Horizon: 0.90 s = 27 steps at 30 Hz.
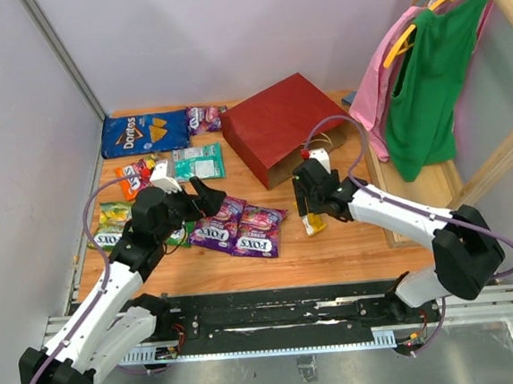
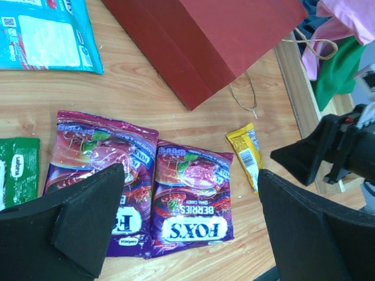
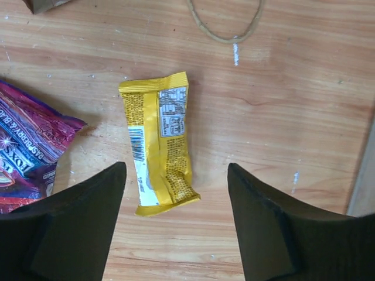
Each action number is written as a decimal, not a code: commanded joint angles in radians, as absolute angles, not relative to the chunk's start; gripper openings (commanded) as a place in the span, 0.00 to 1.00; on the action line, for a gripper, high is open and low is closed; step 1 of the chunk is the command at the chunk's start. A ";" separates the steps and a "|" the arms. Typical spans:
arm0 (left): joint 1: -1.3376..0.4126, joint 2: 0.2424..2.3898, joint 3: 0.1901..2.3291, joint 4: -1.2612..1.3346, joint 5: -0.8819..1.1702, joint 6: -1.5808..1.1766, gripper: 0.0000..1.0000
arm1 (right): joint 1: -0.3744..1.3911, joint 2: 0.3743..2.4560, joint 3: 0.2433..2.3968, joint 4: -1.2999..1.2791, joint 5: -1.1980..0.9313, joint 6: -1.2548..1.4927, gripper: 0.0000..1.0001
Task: Take the snacks out of the paper bag
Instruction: Move the snack to the center of the board, then reset both arms
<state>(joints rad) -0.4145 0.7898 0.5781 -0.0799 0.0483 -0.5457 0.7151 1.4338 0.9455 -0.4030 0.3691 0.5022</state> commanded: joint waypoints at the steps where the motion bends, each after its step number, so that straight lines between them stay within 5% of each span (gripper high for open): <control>1: -0.411 0.781 0.622 -0.125 0.031 -0.505 1.00 | 0.719 1.314 0.933 -0.386 0.438 0.467 0.76; 7: -0.410 0.805 0.664 -0.166 0.022 -0.465 1.00 | 0.697 1.067 0.856 -0.266 0.470 0.354 1.00; 14: -0.408 0.870 0.751 -0.224 0.004 -0.410 1.00 | 0.470 0.949 0.770 -0.130 0.051 0.362 0.98; 27: -0.397 0.786 0.787 -0.256 -0.009 -0.376 1.00 | 0.456 0.765 0.662 -0.167 0.181 0.406 0.98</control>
<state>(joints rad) -0.4049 0.8165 0.7799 -0.2520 -0.0017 -0.3927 0.4751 0.7864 0.7002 -0.1776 0.1566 0.3695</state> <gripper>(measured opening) 0.994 0.984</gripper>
